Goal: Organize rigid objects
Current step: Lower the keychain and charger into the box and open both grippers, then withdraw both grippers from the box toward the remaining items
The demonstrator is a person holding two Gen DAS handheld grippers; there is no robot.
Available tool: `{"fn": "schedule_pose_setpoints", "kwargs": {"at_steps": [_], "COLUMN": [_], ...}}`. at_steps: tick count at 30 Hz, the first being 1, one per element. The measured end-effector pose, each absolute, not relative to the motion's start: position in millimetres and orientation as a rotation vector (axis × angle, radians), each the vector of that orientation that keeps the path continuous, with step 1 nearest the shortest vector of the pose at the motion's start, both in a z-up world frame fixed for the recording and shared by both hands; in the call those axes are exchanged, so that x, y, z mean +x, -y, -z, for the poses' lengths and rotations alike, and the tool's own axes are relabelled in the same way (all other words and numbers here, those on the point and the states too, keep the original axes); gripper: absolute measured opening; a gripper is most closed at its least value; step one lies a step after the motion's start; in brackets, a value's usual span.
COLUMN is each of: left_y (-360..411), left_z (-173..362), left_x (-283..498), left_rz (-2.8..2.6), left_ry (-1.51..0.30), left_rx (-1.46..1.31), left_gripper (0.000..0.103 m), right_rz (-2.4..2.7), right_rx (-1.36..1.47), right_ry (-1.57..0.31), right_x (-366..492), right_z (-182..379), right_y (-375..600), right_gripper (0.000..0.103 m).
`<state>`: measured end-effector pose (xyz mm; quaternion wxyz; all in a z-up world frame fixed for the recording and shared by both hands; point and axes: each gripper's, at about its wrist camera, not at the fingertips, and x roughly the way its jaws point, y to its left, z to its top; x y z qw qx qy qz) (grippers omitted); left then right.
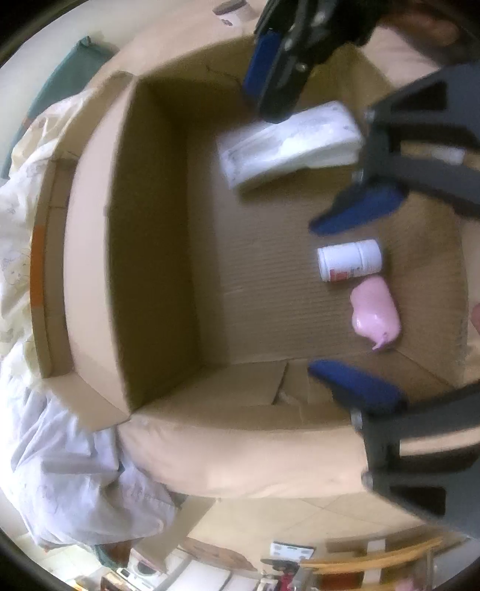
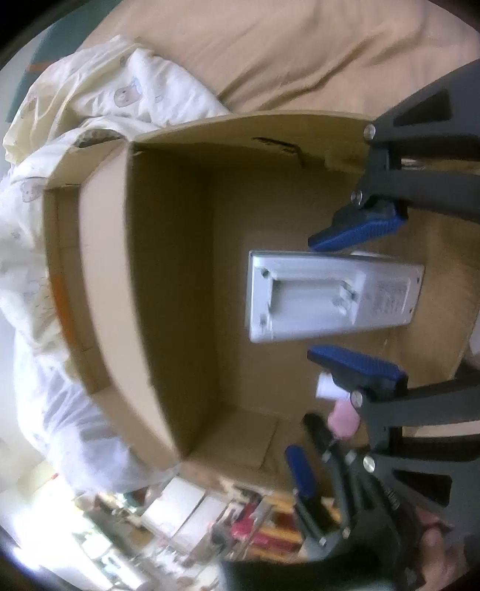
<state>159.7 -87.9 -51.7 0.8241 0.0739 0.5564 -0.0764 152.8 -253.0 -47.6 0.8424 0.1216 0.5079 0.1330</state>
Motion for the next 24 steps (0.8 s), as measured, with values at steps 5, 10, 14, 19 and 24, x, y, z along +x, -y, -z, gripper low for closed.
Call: {"fn": "schedule_pose_setpoints", "kwargs": {"at_steps": [5, 10, 14, 19, 24], "left_y": [85.7, 86.1, 75.7, 68.5, 67.3], "left_z": [43.4, 34.2, 29.5, 28.5, 23.8], "left_x": [157.7, 154.2, 157.0, 156.5, 151.2], "left_rz": [0.203, 0.219, 0.223, 0.221, 0.215], "left_ry": [-1.168, -1.125, -1.117, -1.111, -1.087], "left_rx": [0.095, 0.079, 0.011, -0.010, -0.005], "left_gripper": [0.093, 0.103, 0.103, 0.103, 0.103], "right_rz": [-0.309, -0.282, -0.277, -0.233, -0.243], "right_rx": [0.286, 0.292, 0.318, 0.261, 0.257], "right_ry": [-0.989, -0.928, -0.908, -0.857, -0.838], "right_x": [149.4, 145.9, 147.2, 143.0, 139.6], "right_z": [29.7, 19.7, 18.5, 14.1, 13.7], "right_y": [256.5, 265.8, 267.0, 261.7, 258.0], "right_gripper": [0.101, 0.103, 0.103, 0.103, 0.103]}}
